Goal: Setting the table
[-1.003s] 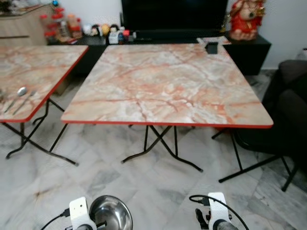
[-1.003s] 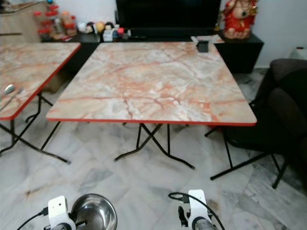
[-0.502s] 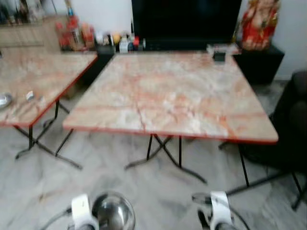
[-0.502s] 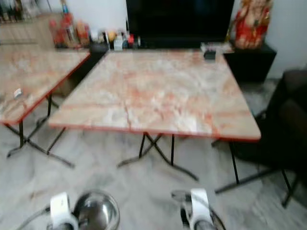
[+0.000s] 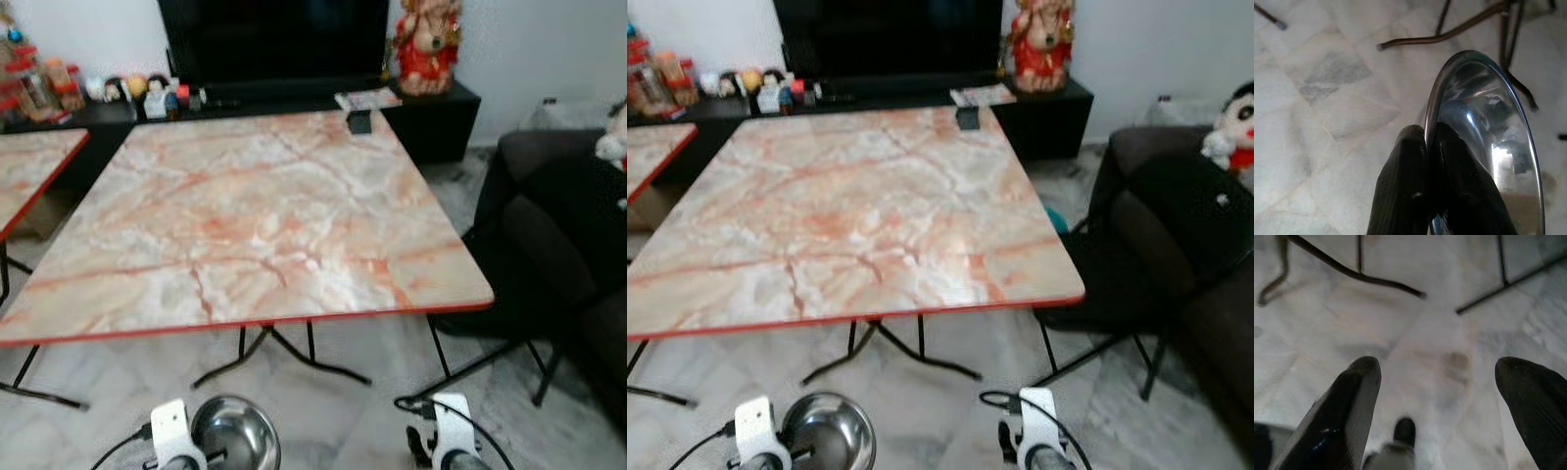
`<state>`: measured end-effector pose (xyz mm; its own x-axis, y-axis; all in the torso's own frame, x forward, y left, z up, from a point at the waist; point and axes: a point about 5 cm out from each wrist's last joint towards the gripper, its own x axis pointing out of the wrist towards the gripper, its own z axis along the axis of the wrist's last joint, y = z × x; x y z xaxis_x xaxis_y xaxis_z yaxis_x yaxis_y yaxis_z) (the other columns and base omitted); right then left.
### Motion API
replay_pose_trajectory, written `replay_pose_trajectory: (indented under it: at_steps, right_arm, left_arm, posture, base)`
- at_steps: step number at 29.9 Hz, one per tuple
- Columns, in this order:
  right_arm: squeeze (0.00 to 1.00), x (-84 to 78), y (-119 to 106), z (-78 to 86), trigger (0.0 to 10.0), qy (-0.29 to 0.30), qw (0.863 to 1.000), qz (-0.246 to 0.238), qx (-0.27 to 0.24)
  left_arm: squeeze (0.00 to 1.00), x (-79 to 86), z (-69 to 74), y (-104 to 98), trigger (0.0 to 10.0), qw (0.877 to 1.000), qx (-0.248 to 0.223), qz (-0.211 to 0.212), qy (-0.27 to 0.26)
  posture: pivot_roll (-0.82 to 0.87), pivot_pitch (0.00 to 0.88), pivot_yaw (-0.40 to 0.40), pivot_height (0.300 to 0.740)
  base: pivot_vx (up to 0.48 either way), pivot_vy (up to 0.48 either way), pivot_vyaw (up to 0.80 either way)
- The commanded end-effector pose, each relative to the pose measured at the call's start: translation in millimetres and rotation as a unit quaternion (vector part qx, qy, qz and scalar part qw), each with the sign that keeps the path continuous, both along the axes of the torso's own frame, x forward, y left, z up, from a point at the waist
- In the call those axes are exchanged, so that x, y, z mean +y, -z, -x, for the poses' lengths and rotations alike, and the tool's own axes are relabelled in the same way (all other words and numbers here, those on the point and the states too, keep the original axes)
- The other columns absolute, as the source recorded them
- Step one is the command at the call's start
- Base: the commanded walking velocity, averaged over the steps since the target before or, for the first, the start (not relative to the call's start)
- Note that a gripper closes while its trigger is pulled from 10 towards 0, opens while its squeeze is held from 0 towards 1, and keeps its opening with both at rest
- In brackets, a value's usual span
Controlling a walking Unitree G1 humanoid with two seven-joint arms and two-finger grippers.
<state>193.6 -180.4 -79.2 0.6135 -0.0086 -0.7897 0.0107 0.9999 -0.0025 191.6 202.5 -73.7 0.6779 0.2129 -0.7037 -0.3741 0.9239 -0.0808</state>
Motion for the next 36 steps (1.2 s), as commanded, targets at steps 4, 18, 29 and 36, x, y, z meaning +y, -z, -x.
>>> replay_pose_trajectory:
  at_steps: [4,18,29,36]
  right_arm:
    - [0.0,7.1,-1.4,-3.9,10.0,-0.009,1.0,-0.008,-0.005]
    - [0.0,4.8,-2.6,-6.0,10.0,-0.031,1.0,-0.001,-0.001]
    - [0.0,8.0,-4.0,-9.5,10.0,-0.045,0.999,-0.002,-0.002]
    - [0.0,9.3,-4.0,-9.6,10.0,-0.045,0.999,-0.003,-0.003]
  left_arm:
    - [0.0,12.5,8.4,1.4,10.0,0.999,0.008,-0.022,-0.033]
    - [0.0,117.9,36.1,-45.8,10.0,0.907,-0.067,-0.256,-0.328]
    - [0.0,174.2,23.0,-176.5,10.0,0.727,-0.241,-0.508,-0.393]
    - [0.0,169.5,1.4,-284.5,10.0,0.604,-0.362,-0.59,-0.395]
  posture:
    - [-0.01,0.0,-0.005,0.731]
    - [0.04,0.0,-0.049,0.731]
    - [0.06,0.0,-0.066,0.731]
    - [0.06,0.0,-0.06,0.731]
  base:
    - [0.0,0.0,0.0]
    - [0.0,0.0,0.0]
    - [0.0,0.0,0.0]
    - [0.0,0.0,0.0]
